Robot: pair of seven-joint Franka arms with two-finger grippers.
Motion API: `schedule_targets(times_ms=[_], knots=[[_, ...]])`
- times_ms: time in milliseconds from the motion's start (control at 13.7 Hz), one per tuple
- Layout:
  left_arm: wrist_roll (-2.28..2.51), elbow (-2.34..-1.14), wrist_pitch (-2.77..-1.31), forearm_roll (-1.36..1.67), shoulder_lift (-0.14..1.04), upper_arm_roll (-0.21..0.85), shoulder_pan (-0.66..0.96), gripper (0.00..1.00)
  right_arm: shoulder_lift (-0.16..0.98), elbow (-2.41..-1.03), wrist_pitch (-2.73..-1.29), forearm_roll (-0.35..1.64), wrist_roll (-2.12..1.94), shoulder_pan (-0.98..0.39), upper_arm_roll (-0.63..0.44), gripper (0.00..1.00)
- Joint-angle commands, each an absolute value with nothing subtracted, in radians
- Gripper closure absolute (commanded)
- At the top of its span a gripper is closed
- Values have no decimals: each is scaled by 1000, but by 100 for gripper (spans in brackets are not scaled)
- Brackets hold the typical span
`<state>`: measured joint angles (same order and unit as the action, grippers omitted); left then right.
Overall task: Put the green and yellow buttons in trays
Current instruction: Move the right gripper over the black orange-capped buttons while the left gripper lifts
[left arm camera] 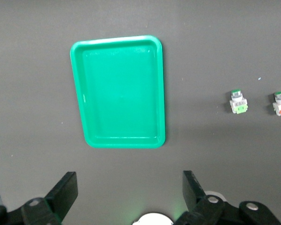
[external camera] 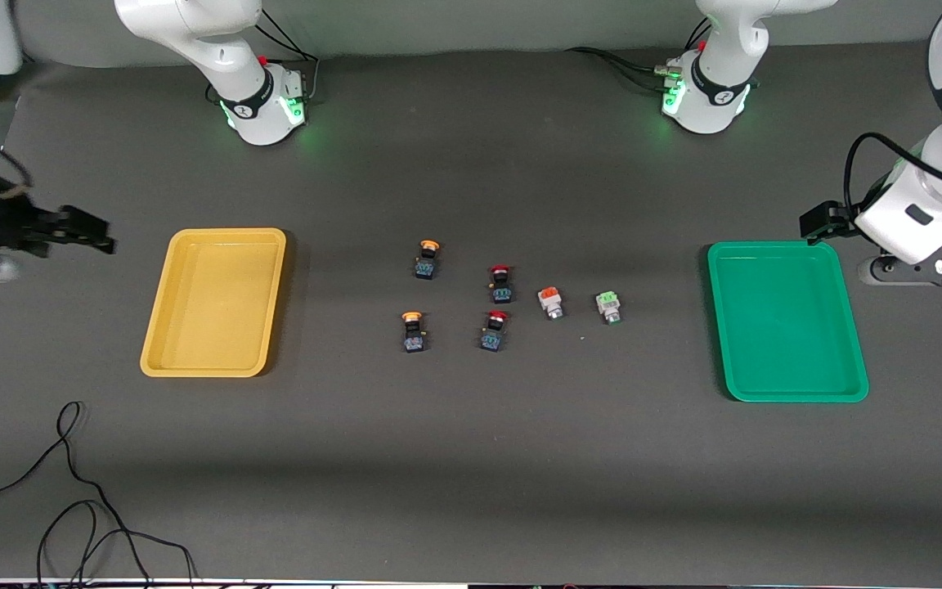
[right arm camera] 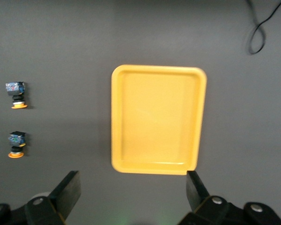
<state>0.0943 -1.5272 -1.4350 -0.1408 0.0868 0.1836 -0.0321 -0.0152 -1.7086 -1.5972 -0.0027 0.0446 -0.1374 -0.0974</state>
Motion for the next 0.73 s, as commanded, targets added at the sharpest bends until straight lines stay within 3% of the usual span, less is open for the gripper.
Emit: schedule_targets(times_ms=[0,219,438,657], knots=[[94,-1519,-1384,-146,75,173,-35,0,-148,-1912,-1695,-12,237,-292,-97,0],[75,-1514,-1367,-138,67,163,-61,0,-141,-1968,-1781,-2,540,-513,-97,0],[61,-1514,-1381,-129,78,164,-60,0,-45,-1970,-1906,-2,857,-751,-97,0],[74,-1514,-1384,-120,92,167,-51,0,35,-1967,-2003,-2,997,-874,-97,0]])
